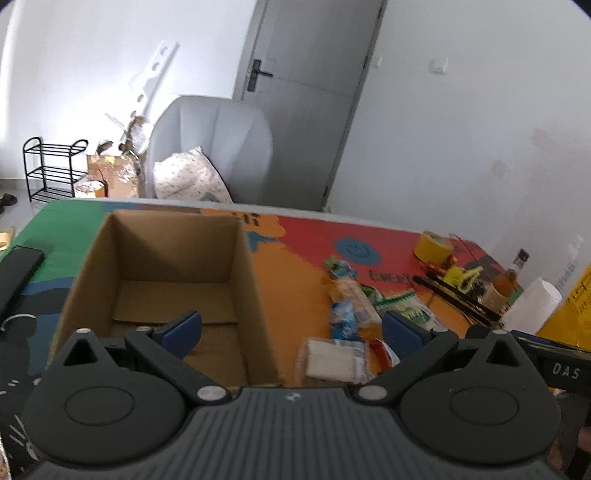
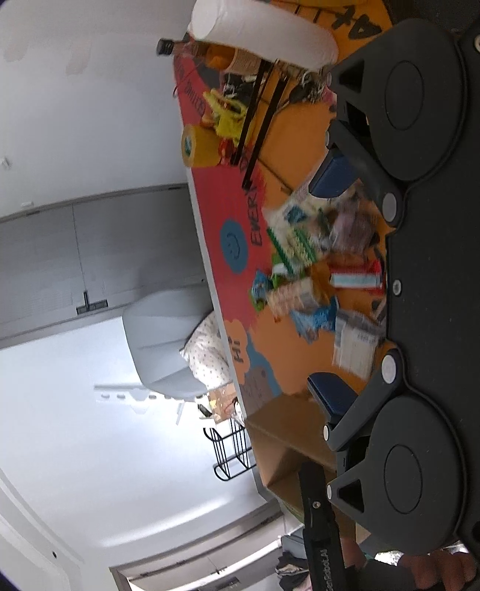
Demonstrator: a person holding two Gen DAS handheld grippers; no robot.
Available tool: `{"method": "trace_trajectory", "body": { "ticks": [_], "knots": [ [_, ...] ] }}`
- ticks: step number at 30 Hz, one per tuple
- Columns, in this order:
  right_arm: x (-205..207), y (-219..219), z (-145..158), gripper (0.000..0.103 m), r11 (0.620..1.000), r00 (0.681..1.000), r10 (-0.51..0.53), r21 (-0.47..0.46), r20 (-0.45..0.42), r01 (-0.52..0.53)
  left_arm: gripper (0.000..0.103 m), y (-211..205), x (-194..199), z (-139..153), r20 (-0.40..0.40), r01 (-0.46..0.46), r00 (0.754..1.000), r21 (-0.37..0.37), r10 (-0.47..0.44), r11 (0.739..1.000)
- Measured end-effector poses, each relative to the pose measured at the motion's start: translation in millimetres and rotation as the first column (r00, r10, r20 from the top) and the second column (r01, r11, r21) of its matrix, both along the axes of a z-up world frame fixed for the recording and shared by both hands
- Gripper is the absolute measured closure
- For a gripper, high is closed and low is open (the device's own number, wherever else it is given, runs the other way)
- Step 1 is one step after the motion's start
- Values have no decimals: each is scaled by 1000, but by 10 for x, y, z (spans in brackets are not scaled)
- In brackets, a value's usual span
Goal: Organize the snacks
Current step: 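Move both tools back over the snack pile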
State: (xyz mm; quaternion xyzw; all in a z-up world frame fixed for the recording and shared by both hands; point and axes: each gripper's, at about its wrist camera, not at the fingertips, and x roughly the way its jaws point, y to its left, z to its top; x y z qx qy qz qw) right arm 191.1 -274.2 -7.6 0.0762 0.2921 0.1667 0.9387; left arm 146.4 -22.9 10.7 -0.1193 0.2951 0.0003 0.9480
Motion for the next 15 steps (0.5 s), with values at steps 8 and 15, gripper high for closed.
{"method": "trace_trajectory", "body": {
  "ticks": [8, 15],
  "knots": [
    [62, -243, -145, 0, 1000, 999, -27, 13, -23, 28, 0, -264, 94, -63, -14, 94, 995, 2, -94, 996],
    [145, -387, -269, 12, 999, 998, -23, 29, -50, 25, 2, -492, 214, -145, -21, 139, 990, 1, -139, 990]
  ]
}}
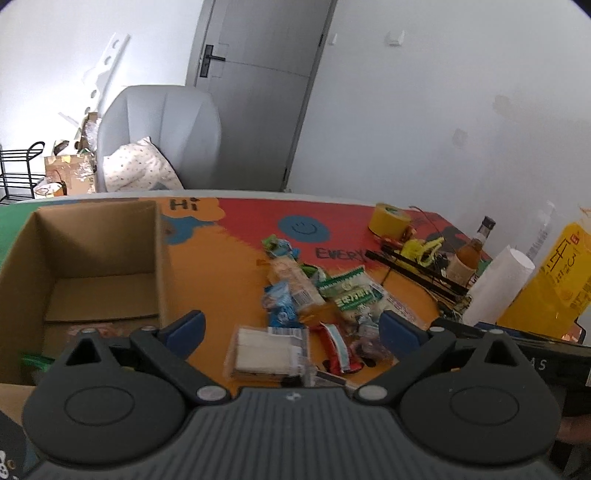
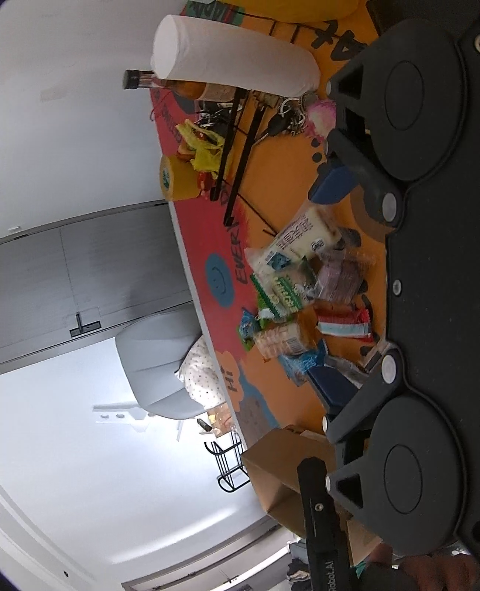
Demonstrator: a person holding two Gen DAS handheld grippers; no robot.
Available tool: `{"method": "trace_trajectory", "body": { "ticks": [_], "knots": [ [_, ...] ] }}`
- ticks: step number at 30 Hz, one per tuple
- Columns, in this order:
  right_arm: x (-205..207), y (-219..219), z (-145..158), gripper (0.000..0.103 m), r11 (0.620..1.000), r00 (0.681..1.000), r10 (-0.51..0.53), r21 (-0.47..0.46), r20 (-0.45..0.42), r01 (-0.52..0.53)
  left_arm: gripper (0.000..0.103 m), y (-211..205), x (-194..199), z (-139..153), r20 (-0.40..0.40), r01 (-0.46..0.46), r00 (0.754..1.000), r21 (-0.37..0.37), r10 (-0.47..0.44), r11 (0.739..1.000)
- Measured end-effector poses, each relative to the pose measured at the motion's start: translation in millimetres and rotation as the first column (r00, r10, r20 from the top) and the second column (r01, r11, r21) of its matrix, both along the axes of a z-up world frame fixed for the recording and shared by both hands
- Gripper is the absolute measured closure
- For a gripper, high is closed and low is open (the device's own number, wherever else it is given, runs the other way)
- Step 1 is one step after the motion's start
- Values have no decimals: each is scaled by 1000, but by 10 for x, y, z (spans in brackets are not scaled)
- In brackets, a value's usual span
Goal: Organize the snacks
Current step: 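Move both tools back over the snack pile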
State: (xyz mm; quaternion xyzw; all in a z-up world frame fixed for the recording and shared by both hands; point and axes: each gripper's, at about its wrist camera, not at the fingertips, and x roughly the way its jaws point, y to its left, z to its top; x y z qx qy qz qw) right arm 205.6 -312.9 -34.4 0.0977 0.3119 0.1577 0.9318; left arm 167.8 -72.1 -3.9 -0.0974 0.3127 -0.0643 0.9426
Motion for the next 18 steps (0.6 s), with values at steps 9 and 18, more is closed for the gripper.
{"method": "trace_trajectory", "body": {
  "ticks": [9, 18],
  "knots": [
    [180, -155, -195, 37, 1000, 999, -10, 26, -45, 11, 28, -221, 162, -236, -67, 37, 997, 5, -37, 999],
    [344, -200, -302, 47, 1000, 998, 17, -19, -55, -18, 46, -331, 292, -577, -152, -38, 988, -5, 36, 999]
  ]
}}
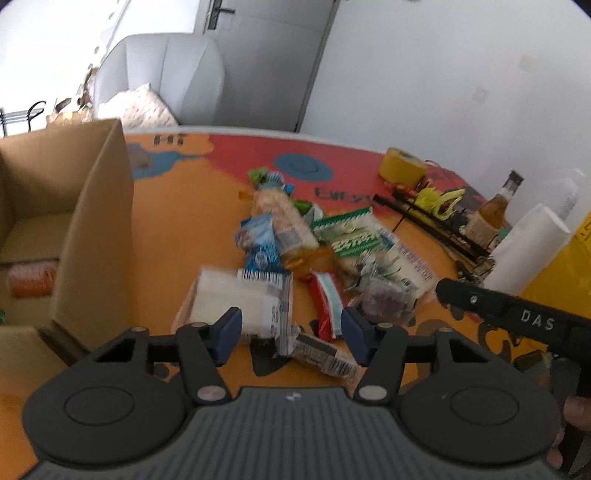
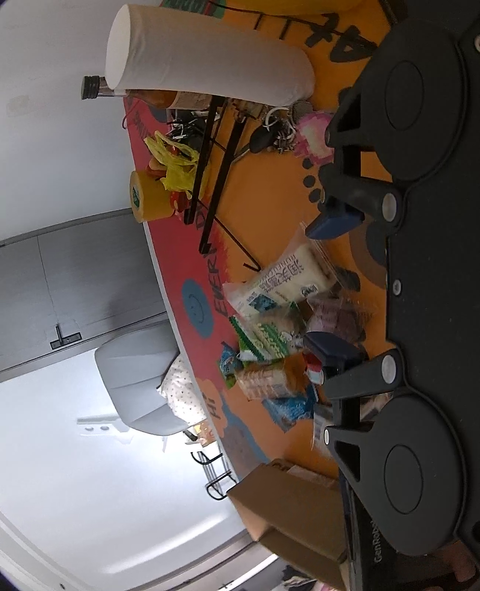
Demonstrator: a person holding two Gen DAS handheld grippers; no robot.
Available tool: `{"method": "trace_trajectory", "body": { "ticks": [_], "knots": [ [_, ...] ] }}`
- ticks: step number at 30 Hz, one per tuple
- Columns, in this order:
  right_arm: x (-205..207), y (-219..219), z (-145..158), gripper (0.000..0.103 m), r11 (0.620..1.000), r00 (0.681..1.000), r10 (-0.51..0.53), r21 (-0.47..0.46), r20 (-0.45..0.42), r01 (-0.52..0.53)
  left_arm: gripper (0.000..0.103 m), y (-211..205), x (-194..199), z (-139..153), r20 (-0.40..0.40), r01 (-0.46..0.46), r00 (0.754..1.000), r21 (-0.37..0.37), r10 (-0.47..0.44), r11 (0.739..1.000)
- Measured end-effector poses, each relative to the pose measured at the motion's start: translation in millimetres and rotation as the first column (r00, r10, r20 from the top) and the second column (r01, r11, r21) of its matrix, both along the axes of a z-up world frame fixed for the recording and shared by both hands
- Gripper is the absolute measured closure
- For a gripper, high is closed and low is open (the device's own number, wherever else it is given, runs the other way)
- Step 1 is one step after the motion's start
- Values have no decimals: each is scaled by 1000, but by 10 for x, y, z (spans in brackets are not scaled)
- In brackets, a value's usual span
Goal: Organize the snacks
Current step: 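Move both tools back over the snack pile, then grasp the small clear snack bar with the left tool while the right tool grasps the white Runfu cake bag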
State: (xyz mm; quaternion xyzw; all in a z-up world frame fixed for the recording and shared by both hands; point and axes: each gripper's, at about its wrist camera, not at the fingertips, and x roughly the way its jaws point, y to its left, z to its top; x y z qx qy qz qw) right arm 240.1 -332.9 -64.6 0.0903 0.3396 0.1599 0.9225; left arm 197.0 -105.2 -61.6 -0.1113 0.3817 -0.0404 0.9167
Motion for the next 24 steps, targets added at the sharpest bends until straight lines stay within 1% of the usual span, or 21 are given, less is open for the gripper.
{"method": "trace_trajectory", "body": {
  "ticks": [2, 6, 11, 15, 16, 17, 18, 22, 24],
  "knots": [
    [57, -22, -7, 47, 1000, 1000, 3, -2, 5, -3, 46, -30, 21, -63, -15, -22, 1000, 4, 22, 1000],
    [197, -15, -42, 47, 1000, 1000, 15, -14, 15, -15, 46, -95, 49, -125, -21, -50, 998, 30, 51, 998],
    [345, 36, -123, 47, 999, 1000, 19, -29, 14, -18, 46, -155, 92, -191, -37, -57, 998, 58, 59, 997],
    [404, 103, -207, 47, 998, 1000, 30, -63, 1, -30, 45, -154, 100, -224, -42, -58, 997, 69, 61, 996],
    [400, 120, -223, 49, 996, 1000, 31, -81, -1, -31, 45, -154, 99, -226, -43, -58, 997, 68, 61, 996],
    [390, 135, -231, 57, 995, 1000, 27, -99, 0, -27, 44, -151, 96, -226, -44, -59, 997, 68, 62, 996],
    [368, 144, -236, 61, 993, 1000, 27, -118, -1, -27, 44, -147, 91, -226, -45, -58, 997, 69, 61, 996],
    [273, 134, -203, 72, 990, 999, 47, -129, 1, -47, 42, -149, 65, -231, -51, -54, 997, 70, 57, 996],
    [222, 120, -190, 76, 991, 999, 48, -127, -7, -49, 42, -157, 50, -230, -56, -47, 997, 67, 51, 997]
  ]
}}
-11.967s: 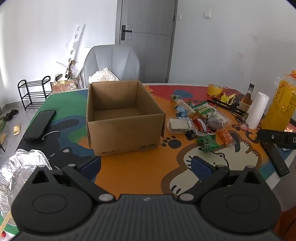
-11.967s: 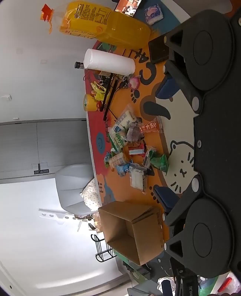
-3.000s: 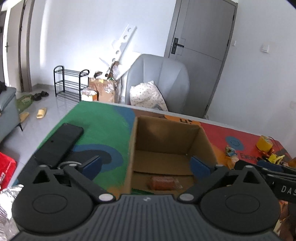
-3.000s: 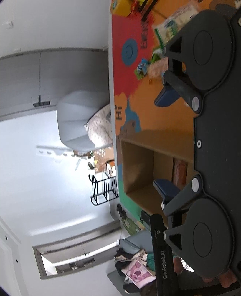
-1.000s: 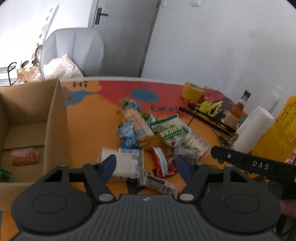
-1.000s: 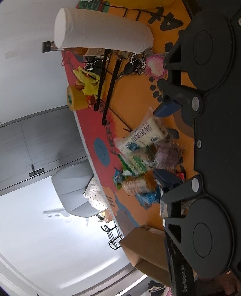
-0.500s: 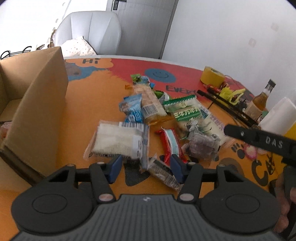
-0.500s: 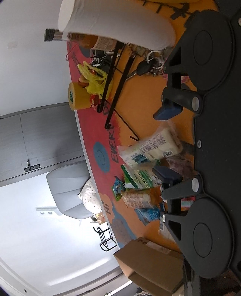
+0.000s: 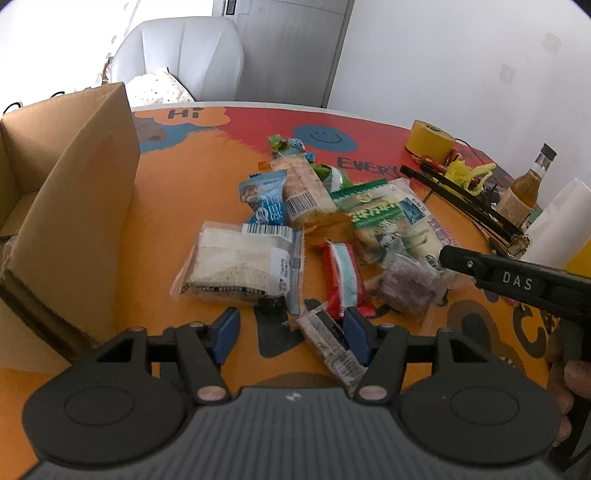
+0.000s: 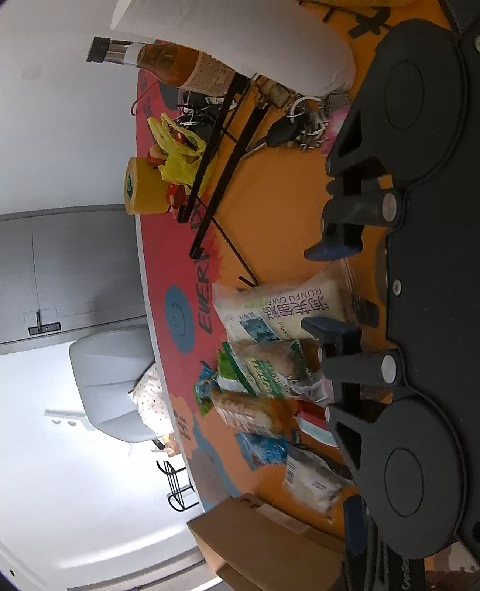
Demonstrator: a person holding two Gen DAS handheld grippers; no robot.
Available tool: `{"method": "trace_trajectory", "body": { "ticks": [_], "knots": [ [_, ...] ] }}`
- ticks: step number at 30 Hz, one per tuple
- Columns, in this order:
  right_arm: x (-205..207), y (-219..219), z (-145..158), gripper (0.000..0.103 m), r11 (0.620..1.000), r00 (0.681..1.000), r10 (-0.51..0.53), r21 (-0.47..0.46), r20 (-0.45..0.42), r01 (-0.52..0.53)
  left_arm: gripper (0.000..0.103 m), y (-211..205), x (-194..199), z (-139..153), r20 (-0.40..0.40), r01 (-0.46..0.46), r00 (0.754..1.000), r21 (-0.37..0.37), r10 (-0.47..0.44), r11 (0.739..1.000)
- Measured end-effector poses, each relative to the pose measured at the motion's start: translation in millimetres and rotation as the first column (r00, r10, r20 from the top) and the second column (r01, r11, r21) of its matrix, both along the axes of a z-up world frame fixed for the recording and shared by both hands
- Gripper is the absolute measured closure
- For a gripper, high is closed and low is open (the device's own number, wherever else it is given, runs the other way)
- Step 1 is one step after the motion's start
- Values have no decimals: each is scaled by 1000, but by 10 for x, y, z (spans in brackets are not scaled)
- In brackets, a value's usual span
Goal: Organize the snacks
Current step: 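Grasp the small clear snack bar with the left tool while the right tool grasps the white Runfu cake bag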
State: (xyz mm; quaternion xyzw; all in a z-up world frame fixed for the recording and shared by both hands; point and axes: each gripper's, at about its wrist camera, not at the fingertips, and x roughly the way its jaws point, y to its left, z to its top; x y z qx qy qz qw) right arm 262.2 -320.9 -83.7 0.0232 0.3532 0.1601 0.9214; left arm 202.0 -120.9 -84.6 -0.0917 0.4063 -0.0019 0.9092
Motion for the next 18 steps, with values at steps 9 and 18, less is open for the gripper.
{"method": "trace_trajectory", "body": {
  "ticks": [9, 18],
  "knots": [
    [-152, 5, 33, 83, 1000, 1000, 0, -5, -20, 0, 42, -48, -124, 8, 2, 29, 1000, 18, -29, 999],
    [-81, 126, 108, 70, 1000, 1000, 2, 17, 6, -2, 54, 69, -201, 4, 7, 17, 1000, 43, -17, 999]
  ]
}}
